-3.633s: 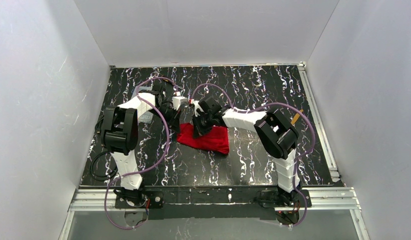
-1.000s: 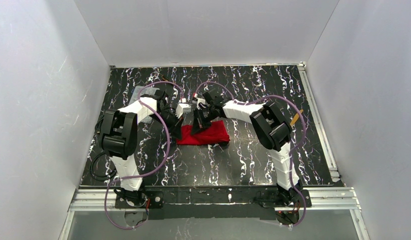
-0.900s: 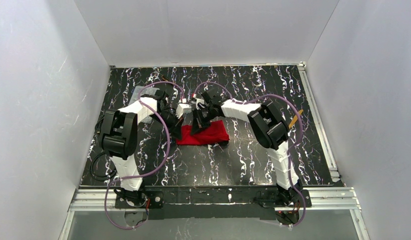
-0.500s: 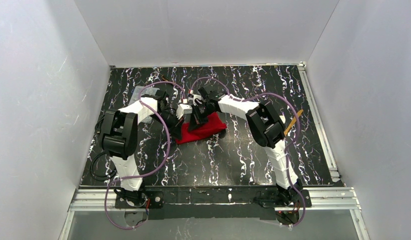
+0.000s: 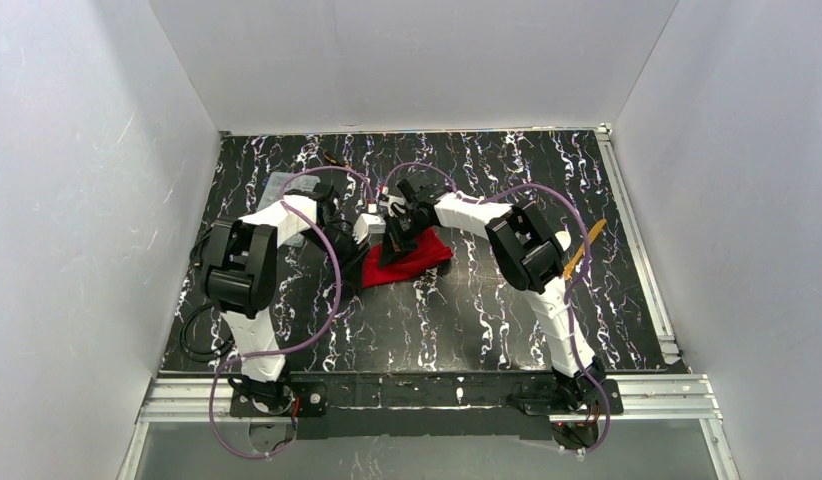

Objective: Fold the napkin into a case and place the utensils inside
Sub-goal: Stuff the top corner of the smaller-rectangle-folded napkin into the folded napkin.

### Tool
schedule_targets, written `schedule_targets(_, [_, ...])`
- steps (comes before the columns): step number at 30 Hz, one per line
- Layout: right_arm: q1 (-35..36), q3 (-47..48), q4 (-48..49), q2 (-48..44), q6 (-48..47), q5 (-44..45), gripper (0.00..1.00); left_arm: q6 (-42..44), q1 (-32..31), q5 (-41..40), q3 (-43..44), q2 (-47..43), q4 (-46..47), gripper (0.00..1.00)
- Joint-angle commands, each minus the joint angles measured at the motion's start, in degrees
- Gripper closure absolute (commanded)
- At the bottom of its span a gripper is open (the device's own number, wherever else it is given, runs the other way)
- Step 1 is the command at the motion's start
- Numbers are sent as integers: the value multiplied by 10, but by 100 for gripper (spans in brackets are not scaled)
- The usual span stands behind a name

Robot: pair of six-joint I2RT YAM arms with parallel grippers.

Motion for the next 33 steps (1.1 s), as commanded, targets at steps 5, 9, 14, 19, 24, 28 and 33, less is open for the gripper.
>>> schedule_targets(5, [1,-2,-13,19,-5,20,99,40,-3,1,48,-66,-153,56])
schedule_targets(9, [1,-5,-10,15,-5,19,99,42,-5,-27,76,-113,-197,58])
schedule_targets(14, [1,-5,-2,11,3,16,99,12,-5,-67,5,-154,-47,58])
schedule_targets(19, [1,10,-25,10,-2,22,99,-62,-5,-71,12,-110,34,60])
schedule_targets(24, [2,38,-60,17,-12,30,99,-101,-8,-72,6,-89,85,61])
schedule_targets(28, [5,48,-62,16,-5,22,99,-113,-8,-72,-48,-107,167,61])
schedule_targets(33, [11,77,-76,27,-3,14,99,-104,-10,-57,-63,-87,177,61])
